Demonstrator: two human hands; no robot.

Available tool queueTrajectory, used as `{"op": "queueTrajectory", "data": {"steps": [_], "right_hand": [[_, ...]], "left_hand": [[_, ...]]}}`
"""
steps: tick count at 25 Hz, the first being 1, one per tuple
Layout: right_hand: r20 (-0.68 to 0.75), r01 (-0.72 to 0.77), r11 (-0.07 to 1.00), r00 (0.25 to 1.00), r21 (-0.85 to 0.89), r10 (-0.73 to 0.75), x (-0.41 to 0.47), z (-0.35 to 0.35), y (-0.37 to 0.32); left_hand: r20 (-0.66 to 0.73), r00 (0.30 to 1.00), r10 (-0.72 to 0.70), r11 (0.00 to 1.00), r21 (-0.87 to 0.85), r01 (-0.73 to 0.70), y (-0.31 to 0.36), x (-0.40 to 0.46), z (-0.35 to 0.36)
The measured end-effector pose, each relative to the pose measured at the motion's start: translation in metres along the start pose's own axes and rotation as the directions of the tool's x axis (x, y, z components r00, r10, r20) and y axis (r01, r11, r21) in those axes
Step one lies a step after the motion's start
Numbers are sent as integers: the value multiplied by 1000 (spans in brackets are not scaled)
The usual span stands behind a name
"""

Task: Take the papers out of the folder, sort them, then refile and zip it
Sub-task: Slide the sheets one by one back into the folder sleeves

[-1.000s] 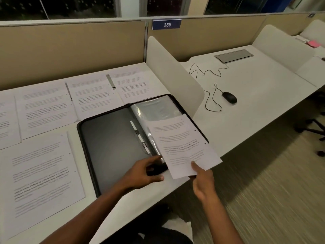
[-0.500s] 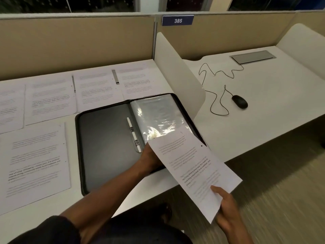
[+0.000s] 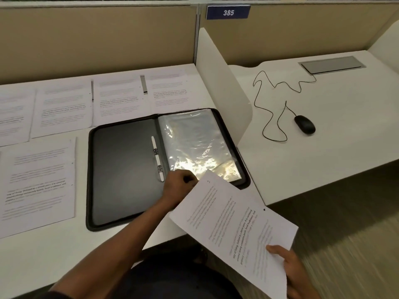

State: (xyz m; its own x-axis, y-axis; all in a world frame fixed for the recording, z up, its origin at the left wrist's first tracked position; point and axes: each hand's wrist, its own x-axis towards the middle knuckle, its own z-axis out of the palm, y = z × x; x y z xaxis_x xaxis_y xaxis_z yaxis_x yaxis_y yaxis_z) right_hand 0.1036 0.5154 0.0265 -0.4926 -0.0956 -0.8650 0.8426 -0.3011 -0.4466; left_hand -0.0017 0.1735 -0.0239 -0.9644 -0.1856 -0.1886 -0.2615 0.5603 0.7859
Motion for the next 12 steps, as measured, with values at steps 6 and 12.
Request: {"op": "queueTrajectory", "data": {"steps": [6,12], "right_hand": [[-5,46,997,999,-69,-47,1,-10,4],[-138,194,981,971,-33,-196,-6,6,14]], "left_hand": [[37,999,-24,996,-89,27,2,3,-7],[39,990,137,990,24,-138,3,-6,-7]]}}
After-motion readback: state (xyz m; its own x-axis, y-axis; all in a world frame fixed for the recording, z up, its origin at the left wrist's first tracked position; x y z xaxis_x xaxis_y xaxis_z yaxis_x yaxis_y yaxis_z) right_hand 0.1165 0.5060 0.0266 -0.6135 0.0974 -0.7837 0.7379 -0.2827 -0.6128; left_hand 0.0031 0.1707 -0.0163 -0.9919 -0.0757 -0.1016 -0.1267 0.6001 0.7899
